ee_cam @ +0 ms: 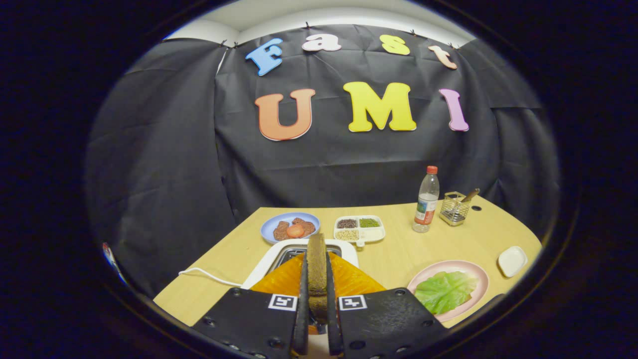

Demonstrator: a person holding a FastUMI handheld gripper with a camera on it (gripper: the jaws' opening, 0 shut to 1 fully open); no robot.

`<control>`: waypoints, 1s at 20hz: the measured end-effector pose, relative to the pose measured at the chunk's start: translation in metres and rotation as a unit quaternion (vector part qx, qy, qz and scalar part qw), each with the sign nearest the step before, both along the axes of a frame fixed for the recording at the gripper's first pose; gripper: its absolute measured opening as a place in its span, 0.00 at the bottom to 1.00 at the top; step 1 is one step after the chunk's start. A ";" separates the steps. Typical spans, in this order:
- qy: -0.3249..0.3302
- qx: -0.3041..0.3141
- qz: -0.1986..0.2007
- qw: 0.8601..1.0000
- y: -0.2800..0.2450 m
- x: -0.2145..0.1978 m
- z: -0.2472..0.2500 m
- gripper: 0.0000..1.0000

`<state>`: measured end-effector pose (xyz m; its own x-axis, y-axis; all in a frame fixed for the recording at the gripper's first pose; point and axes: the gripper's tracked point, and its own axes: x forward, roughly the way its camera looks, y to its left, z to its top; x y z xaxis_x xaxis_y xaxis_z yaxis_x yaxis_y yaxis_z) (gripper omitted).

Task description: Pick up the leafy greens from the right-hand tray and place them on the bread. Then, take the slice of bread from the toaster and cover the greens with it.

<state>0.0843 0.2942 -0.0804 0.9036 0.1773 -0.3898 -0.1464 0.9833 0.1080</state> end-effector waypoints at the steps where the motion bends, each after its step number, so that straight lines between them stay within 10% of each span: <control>1: -0.001 0.003 0.000 1.000 -0.002 0.000 0.001 0.15; 11: -0.080 0.106 0.014 0.991 -0.029 -0.012 0.081 0.07; 20: -0.133 0.105 -0.063 0.984 -0.144 -0.017 0.109 0.07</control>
